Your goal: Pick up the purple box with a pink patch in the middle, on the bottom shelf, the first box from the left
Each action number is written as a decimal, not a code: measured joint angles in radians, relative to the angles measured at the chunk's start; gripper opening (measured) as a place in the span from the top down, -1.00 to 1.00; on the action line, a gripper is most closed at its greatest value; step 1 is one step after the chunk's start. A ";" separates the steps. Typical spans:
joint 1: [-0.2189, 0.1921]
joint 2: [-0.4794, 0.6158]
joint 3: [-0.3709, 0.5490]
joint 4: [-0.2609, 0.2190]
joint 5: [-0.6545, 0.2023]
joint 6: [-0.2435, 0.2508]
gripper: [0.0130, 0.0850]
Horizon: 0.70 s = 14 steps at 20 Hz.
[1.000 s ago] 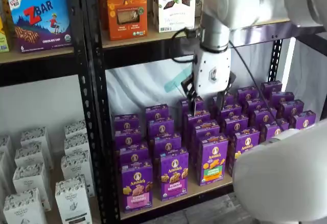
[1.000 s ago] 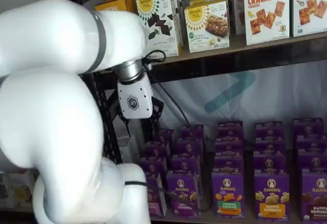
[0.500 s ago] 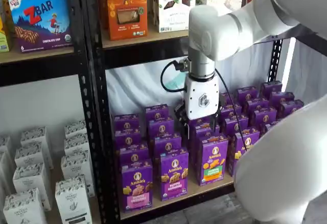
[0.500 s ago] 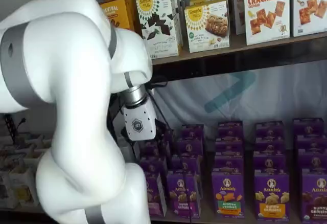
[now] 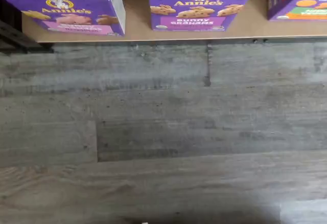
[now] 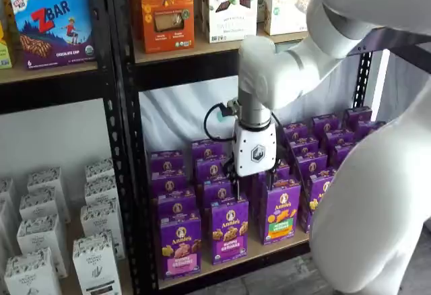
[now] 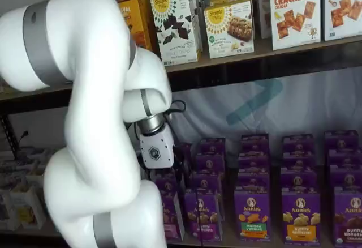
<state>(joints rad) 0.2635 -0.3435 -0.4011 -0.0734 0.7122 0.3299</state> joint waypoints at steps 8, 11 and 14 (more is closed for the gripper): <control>0.023 0.172 -0.036 -0.018 -0.135 0.043 -1.00; 0.033 0.228 -0.049 0.000 -0.190 0.038 -1.00; 0.042 0.283 -0.069 0.022 -0.239 0.028 -1.00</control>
<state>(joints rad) 0.3053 -0.0608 -0.4699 -0.0513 0.4731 0.3582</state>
